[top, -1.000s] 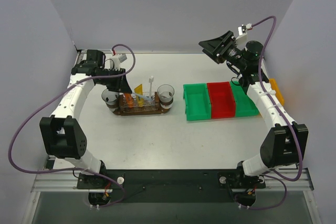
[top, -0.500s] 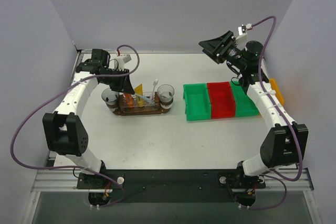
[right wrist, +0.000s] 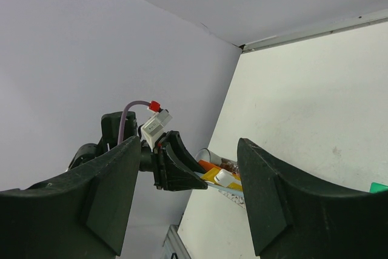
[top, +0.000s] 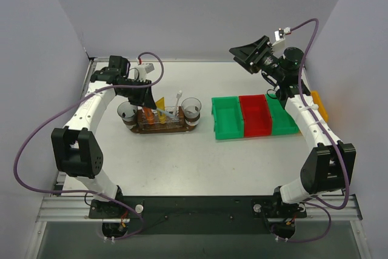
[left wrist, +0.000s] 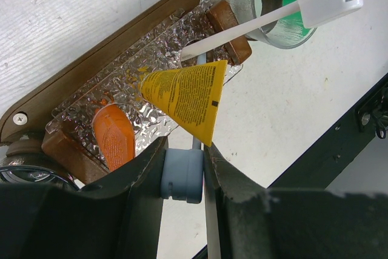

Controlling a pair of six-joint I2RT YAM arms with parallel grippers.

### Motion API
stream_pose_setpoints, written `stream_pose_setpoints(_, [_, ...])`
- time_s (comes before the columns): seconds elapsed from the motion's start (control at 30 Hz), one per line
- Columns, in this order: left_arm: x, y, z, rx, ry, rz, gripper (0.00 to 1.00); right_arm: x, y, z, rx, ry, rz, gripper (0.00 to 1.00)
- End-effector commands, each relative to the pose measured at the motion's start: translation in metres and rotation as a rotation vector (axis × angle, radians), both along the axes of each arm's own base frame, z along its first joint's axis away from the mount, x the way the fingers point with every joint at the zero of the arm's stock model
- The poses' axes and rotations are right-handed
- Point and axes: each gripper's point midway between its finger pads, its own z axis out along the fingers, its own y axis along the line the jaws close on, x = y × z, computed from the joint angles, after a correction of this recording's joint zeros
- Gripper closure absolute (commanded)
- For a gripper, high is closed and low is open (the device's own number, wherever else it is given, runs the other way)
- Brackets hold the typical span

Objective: Prepare toiletry sets of a toothbrush and toothpaste on the tray

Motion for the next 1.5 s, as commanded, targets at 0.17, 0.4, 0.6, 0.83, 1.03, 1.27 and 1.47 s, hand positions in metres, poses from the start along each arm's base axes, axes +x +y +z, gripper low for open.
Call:
stream_pose_setpoints(0.17, [0.007,-0.005,0.013,-0.001,-0.049,-0.025,0.69,-0.003,0.006,0.018,-0.008,-0.090,0.029,0.40])
stream_pose_setpoints(0.4, [0.008,-0.005,0.014,-0.003,-0.051,-0.022,0.58,-0.002,0.005,0.018,-0.009,-0.088,0.028,0.41])
stream_pose_setpoints(0.6, [0.009,-0.004,0.015,-0.004,-0.060,-0.021,0.51,-0.002,0.006,0.017,-0.010,-0.088,0.029,0.41])
stream_pose_setpoints(0.83, [0.009,-0.005,0.018,-0.009,-0.069,-0.020,0.41,-0.003,0.006,0.017,-0.012,-0.088,0.031,0.40])
stream_pose_setpoints(1.03, [0.010,-0.005,0.022,-0.012,-0.083,-0.015,0.32,-0.003,0.006,0.017,-0.012,-0.088,0.029,0.40])
stream_pose_setpoints(1.27, [0.011,-0.005,0.031,-0.018,-0.117,-0.013,0.22,-0.005,0.006,0.018,-0.016,-0.094,0.032,0.39])
stream_pose_setpoints(1.47, [0.014,-0.007,0.043,-0.046,-0.167,-0.009,0.20,-0.007,0.006,0.021,-0.019,-0.105,0.036,0.38])
